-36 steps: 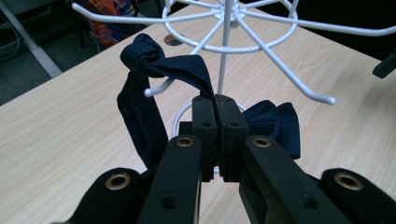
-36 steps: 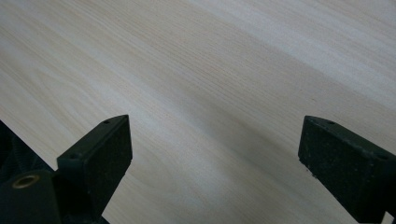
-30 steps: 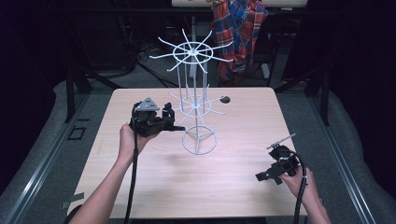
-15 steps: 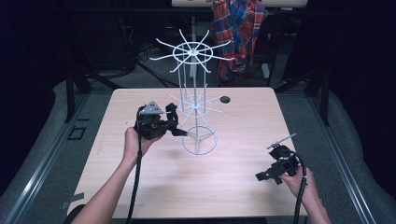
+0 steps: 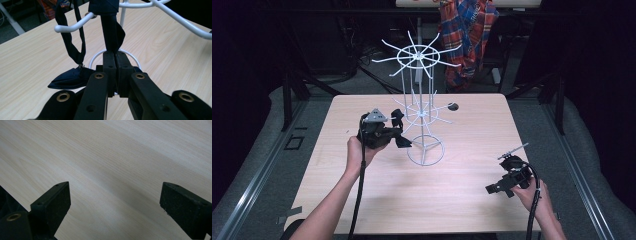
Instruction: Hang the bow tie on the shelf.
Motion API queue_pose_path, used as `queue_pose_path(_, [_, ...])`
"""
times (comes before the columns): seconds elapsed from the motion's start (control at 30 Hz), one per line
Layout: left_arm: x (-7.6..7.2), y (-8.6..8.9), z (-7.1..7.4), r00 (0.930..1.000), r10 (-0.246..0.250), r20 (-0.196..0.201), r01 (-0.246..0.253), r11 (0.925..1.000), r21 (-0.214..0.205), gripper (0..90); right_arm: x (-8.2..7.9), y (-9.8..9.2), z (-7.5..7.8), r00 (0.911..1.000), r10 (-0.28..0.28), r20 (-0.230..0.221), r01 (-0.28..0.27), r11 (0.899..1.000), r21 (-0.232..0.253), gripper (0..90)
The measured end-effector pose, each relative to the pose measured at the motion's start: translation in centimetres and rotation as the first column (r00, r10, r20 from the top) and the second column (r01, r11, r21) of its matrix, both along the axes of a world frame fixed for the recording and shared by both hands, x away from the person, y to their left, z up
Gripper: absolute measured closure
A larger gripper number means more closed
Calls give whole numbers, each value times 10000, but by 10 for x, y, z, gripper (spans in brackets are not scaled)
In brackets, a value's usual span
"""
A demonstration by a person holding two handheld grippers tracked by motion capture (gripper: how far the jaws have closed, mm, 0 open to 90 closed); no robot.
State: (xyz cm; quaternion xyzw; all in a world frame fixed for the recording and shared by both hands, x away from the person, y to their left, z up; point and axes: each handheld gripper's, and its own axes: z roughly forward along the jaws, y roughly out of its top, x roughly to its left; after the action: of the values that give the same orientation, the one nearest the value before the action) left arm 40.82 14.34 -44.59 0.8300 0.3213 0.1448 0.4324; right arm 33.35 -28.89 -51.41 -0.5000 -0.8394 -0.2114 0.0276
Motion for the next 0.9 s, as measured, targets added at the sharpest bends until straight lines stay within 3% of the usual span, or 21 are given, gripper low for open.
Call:
queue_pose_path(0.43, [6, 7, -2, 9988, 460, 172, -460, 9989, 3, 879, -1, 1, -1, 9998, -202, 66, 201, 9998, 69, 93])
queue_pose_path(0.7, [11, 7, -4, 9973, 625, 390, -626, 9980, 25, 879, 0, 2, 1, 10000, 24, 24, -24, 10000, -67, 94])
queue_pose_path(0.77, [12, 7, -4, 9972, 611, 434, -611, 9981, -11, 878, 1, 0, 1, 9998, 186, -38, -187, 9994, -301, 94])
queue_pose_path(0.8, [12, 7, -4, 9972, 618, 420, -617, 9981, -25, 878, -1, 2, -1, 9998, -159, 124, 159, 9999, -36, 94])
queue_pose_path(0.9, [14, 10, -4, 9972, 627, 398, -627, 9980, -14, 874, -1, 1, -1, 9998, -148, 116, 148, 9999, -48, 94])
